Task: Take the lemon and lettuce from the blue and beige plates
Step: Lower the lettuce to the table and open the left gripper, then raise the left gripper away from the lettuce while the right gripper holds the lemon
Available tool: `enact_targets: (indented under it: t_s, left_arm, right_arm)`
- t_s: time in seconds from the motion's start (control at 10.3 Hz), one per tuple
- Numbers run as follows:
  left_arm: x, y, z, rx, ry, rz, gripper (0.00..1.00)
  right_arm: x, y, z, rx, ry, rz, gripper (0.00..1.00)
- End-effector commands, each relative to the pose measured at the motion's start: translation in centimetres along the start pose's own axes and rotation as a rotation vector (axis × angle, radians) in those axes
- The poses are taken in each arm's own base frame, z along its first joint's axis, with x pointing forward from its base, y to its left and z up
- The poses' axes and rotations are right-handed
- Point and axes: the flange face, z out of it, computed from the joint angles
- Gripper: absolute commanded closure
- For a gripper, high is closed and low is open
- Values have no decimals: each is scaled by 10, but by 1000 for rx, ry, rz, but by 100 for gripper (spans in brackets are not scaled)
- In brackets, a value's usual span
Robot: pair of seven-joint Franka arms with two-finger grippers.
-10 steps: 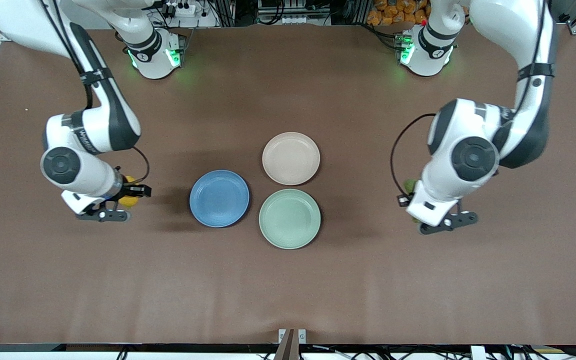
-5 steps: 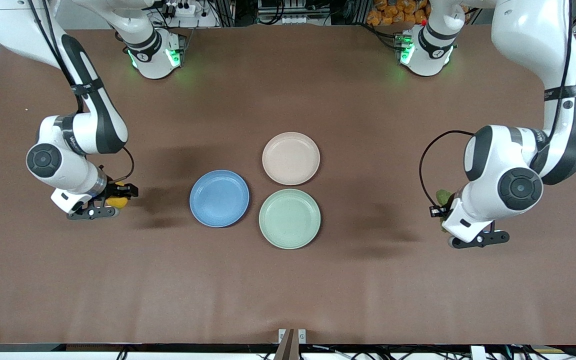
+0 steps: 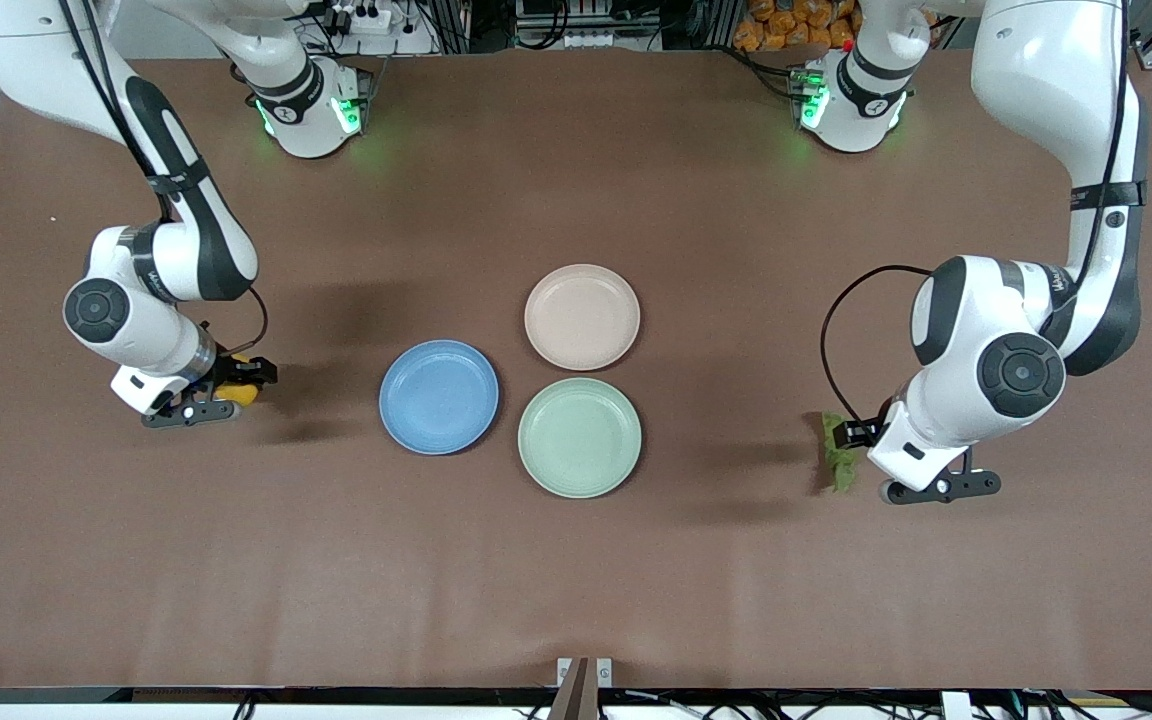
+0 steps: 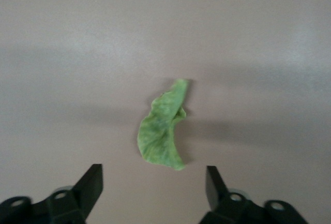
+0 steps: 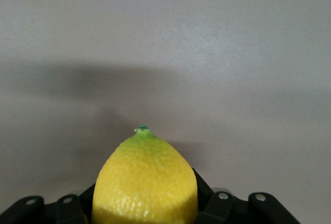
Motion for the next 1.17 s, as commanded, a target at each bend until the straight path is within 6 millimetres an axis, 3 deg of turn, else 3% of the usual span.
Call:
enact_targets:
  t_s: [0.0, 0.19, 0.68, 0.87, 1.07]
  left_arm:
    - [-27, 2, -19, -37, 0, 39, 0]
    - [-50, -22, -33, -42, -10, 44, 0]
    - [-67, -131, -45, -69, -23, 48, 0]
    - [-85, -145, -43, -72, -39, 51, 0]
    - [-102, -137, -43, -72, -49, 70, 0]
  right_arm:
    - [-9, 3, 14, 21, 21, 4, 54]
    - [-9, 0, 26, 24, 31, -1, 53]
    - [-10, -1, 51, 31, 30, 15, 53]
    - [-11, -1, 56, 58, 24, 72, 51]
    - [-11, -2, 59, 69, 20, 86, 40]
